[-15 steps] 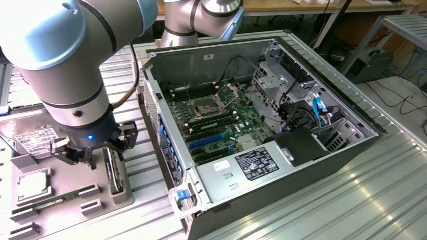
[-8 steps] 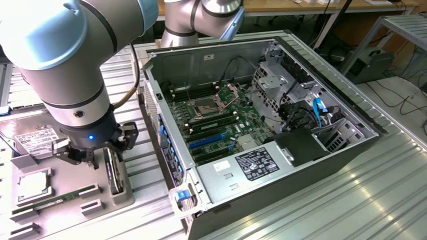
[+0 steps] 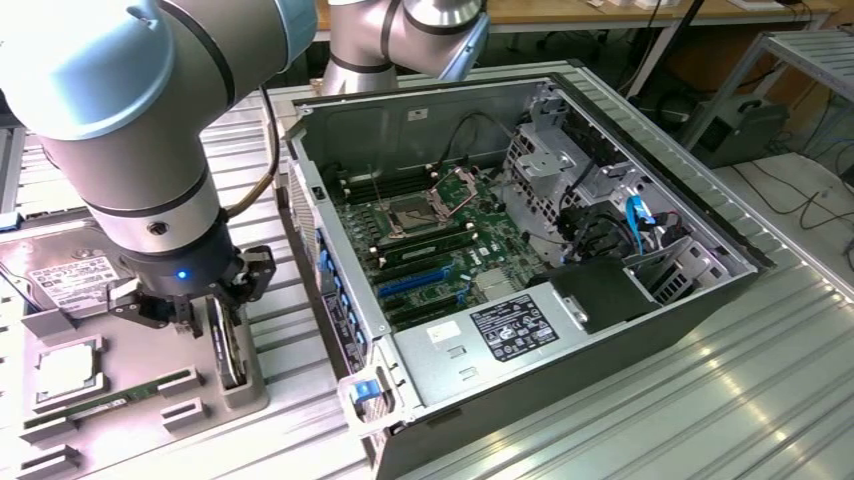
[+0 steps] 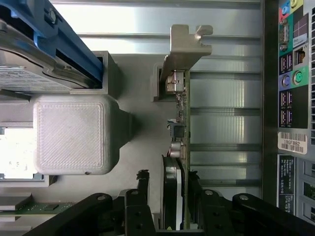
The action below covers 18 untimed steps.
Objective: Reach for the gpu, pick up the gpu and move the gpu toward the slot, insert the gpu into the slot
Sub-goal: 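Pick up the gpu and move the gpu toward the slot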
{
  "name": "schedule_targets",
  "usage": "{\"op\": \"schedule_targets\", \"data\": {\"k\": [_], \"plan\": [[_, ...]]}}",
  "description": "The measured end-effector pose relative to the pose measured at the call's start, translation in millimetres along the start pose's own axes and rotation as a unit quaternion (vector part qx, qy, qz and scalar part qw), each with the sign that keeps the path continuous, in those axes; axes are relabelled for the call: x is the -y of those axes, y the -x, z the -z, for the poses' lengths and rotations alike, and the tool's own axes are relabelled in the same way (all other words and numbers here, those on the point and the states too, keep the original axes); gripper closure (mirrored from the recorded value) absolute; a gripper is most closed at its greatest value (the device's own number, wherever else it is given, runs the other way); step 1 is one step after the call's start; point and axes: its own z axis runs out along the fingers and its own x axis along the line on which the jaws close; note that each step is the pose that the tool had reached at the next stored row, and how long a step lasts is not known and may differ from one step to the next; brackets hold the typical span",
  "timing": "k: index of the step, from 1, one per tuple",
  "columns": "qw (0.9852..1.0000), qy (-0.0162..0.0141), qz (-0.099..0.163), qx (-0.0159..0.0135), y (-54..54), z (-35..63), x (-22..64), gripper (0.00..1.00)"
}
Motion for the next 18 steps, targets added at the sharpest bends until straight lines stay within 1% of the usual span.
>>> {"op": "schedule_targets", "data": {"k": [1, 3, 4, 9, 11, 12, 18], "plan": [[1.0, 0.0, 0.0, 0.0, 0.2, 0.0, 0.0, 0.59], [1.0, 0.0, 0.0, 0.0001, 0.2, -0.1, 0.0, 0.59], [1.0, 0.0, 0.0, 0.0001, 0.2, -0.1, 0.0, 0.66], [1.0, 0.0001, 0.0, 0.0001, 0.2, -0.1, 0.0, 0.66], [1.0, 0.0001, 0.0, 0.0001, 0.3, -0.2, 0.0, 0.68], [1.0, 0.0, 0.0, 0.0001, 0.3, -0.1, 0.0, 0.73], [1.0, 0.0, 0.0, 0.0001, 0.9, -0.2, 0.0, 0.73]]}}
